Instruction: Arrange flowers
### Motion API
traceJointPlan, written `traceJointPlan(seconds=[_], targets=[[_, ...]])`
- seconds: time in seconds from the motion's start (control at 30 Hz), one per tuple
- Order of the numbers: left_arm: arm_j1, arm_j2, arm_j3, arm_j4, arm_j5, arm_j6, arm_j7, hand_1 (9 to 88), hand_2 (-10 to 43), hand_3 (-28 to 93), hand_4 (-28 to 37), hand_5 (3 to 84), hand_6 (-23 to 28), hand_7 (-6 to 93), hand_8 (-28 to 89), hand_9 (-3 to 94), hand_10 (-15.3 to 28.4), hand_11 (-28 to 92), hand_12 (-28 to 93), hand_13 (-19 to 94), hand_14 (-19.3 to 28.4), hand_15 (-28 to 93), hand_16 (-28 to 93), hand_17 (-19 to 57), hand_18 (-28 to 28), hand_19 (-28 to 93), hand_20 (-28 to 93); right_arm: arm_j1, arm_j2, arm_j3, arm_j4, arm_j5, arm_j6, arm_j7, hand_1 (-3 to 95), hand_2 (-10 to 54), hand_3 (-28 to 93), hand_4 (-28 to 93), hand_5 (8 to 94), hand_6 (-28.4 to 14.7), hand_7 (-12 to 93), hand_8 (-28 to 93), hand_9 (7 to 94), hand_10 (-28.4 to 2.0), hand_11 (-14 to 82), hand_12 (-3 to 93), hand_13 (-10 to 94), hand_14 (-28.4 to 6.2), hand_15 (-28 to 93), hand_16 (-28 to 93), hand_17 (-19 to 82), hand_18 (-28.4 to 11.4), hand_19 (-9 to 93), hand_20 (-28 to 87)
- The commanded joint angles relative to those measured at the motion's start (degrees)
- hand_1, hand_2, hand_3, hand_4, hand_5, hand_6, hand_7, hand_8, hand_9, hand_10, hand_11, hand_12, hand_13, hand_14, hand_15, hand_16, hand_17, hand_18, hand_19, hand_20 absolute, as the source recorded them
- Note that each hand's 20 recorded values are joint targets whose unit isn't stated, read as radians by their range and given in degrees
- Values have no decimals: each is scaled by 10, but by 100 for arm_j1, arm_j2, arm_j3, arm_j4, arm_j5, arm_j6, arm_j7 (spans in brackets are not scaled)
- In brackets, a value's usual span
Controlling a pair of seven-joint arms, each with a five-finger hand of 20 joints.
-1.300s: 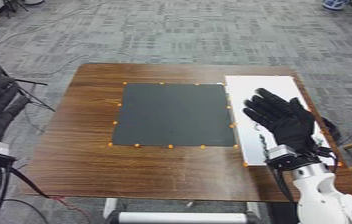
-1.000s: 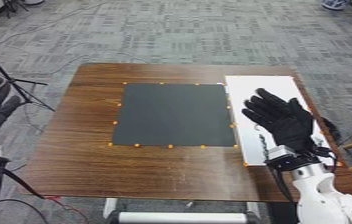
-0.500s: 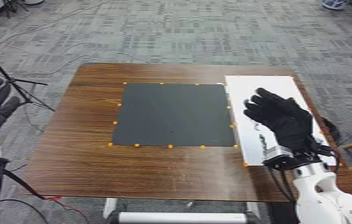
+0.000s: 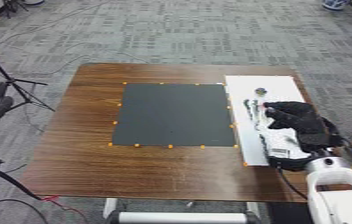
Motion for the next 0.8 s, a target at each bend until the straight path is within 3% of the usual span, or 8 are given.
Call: traceJointPlan(seconds=[0.03, 0.1, 0.3, 0.43, 0.53, 0.67, 0.8], targets=[[67, -65, -65, -53, -61, 137, 27, 212, 171, 672, -283, 324, 64, 41, -65, 264, 108, 58, 102, 191, 101, 123, -33, -36, 100, 180, 101, 208, 353, -192, -425, -3169, -1397, 1219, 385, -95, 539, -283, 661, -70, 135, -112, 668, -168, 212, 195, 530, -153, 677, 265, 233, -252, 763, 370], [91, -60, -71, -65, -109, 184, 79, 213, 170, 674, -283, 327, 66, 44, -64, 267, 110, 62, 103, 192, 103, 126, -34, -36, 100, 181, 101, 240, 443, -302, -470, -3520, -1592, 1495, 400, -95, 504, -283, 670, -75, 137, -106, 675, -175, 223, 204, 536, -156, 694, 277, 243, -262, 785, 390], [119, -66, -112, -71, -160, 213, 132, 216, 167, 677, -283, 333, 69, 47, -64, 271, 114, 66, 103, 195, 105, 138, -36, -35, 101, 184, 101, 611, 600, -878, -433, -4132, -2226, 2615, 371, -95, 559, -283, 682, -82, 138, -96, 687, -183, 239, 218, 543, -168, 704, 298, 258, -276, 813, 414], [167, -94, -153, -84, -249, 206, 193, 217, 166, 679, -283, 336, 70, 48, -64, 272, 114, 68, 102, 196, 105, 143, -39, -35, 102, 186, 101, 580, 692, -1021, -324, -4369, -2377, 2880, 362, -95, 594, -283, 688, -91, 125, -92, 686, -192, 234, 214, 540, -178, 697, 300, 264, -281, 822, 417], [217, -132, -162, -100, -258, 210, 224, 218, 166, 679, -283, 339, 72, 47, -64, 273, 114, 69, 102, 196, 106, 145, -41, -35, 102, 188, 101, 605, 742, -1101, -233, -4549, -2344, 3036, 370, -95, 598, -283, 692, -95, 119, -93, 686, -196, 227, 210, 541, -178, 692, 298, 267, -283, 823, 415], [274, -164, -225, -126, -279, 206, 244, 218, 166, 680, -283, 340, 73, 47, -64, 274, 114, 69, 100, 197, 106, 146, -44, -34, 102, 189, 100, 696, 673, -1096, -175, -4318, -2851, 3185, 382, -95, 583, -283, 695, -95, 117, -93, 689, -196, 226, 210, 543, -179, 690, 295, 268, -283, 825, 412], [227, -148, -224, -106, -287, 222, 229, 218, 166, 681, -283, 342, 73, 48, -64, 275, 114, 69, 100, 197, 106, 147, -44, -34, 102, 190, 100, 738, 658, -1191, -22, -4255, -2900, 3254, 392, -95, 578, -283, 698, -94, 116, -93, 693, -195, 226, 210, 546, -178, 689, 292, 271, -284, 827, 411]])
